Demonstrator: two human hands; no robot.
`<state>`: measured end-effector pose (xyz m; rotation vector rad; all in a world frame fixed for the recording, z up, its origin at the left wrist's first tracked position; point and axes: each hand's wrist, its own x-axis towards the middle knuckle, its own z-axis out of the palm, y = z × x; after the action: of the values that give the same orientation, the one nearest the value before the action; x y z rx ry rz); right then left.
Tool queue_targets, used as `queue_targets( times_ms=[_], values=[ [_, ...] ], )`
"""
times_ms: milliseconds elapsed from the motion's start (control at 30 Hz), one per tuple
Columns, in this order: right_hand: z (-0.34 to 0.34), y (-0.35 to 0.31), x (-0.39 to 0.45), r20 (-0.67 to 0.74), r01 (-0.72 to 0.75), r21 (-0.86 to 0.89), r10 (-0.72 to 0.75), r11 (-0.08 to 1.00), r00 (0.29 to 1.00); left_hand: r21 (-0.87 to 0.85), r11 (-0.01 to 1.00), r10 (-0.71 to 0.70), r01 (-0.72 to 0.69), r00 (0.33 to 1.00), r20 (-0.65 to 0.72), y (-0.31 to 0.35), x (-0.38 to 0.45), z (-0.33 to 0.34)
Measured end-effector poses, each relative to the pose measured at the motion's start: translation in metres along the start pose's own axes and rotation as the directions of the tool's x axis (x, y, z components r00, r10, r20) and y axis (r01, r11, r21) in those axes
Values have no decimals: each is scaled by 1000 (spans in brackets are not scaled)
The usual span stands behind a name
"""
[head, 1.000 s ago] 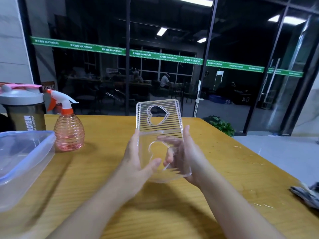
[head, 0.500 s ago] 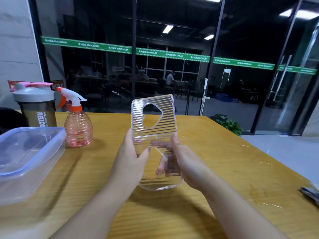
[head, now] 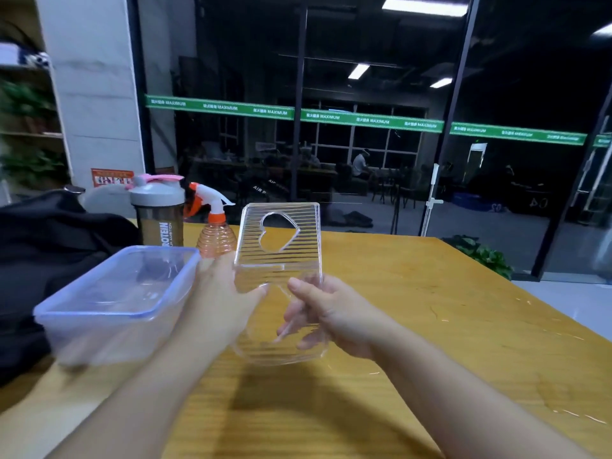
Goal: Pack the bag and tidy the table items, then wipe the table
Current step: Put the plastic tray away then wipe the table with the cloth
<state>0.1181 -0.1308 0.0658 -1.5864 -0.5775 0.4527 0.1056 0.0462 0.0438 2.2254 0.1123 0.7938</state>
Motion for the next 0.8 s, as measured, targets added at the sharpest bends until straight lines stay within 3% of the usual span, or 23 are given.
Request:
queue_targets(
  times_ms=[133,333,800],
  values=[
    [31,-3,16,98,-81,143,67,986,993,217,974,-88,70,993,76,-14,4,-39],
    [67,-4,44,158,-148,304,103,941,982,333,929,-197,163,978,73,-27,16,-87],
    [115,-2,97,29,-157,141,155,977,988,561,792,-254,241,966,-56,-89,48,-127]
  ],
)
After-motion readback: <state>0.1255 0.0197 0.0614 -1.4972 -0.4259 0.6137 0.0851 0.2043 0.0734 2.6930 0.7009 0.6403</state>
